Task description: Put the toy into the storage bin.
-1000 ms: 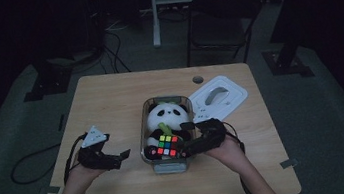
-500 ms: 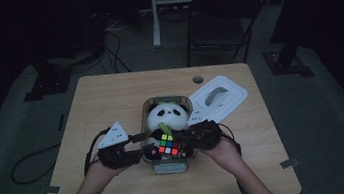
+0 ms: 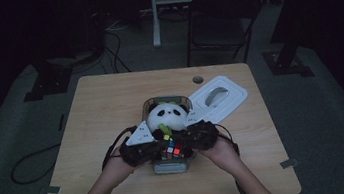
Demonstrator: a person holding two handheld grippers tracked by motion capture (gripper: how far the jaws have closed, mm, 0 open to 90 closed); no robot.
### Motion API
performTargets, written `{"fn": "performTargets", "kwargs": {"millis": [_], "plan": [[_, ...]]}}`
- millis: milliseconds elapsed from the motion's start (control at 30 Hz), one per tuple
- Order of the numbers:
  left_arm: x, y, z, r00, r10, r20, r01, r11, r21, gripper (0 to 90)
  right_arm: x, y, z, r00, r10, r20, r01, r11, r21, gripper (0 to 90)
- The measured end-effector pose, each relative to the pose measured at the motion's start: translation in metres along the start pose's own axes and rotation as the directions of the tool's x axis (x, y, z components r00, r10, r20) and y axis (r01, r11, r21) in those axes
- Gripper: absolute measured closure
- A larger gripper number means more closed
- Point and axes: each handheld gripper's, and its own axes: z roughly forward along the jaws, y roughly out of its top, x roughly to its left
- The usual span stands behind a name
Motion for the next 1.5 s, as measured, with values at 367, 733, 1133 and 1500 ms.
{"fn": "performTargets", "kwargs": {"millis": [367, 733, 1133, 1500], "plan": [[0.011, -0.004, 0.012, 0.9995, 0.0, 0.031, -0.002, 0.9978, 0.067, 90.0, -0.01, -0.006, 0.013, 0.9992, 0.035, -0.022, -0.034, 0.998, 0.044, 90.0], [0.007, -0.002, 0.021, 0.9992, 0.041, -0.005, -0.039, 0.9896, 0.138, 90.0, -0.006, -0.004, 0.024, 0.9999, 0.006, 0.012, -0.007, 0.993, 0.115, 90.0], [0.009, -0.002, 0.005, 0.9997, -0.001, 0.026, 0.0, 0.9998, 0.021, 86.2, -0.016, -0.004, 0.012, 0.9908, 0.097, -0.095, -0.095, 0.995, 0.02, 90.0], [0.005, 0.003, -0.009, 0.9999, -0.006, 0.01, 0.007, 0.9998, -0.021, 73.9, -0.02, 0.003, -0.012, 0.986, 0.15, -0.074, -0.155, 0.985, -0.076, 56.4]]}}
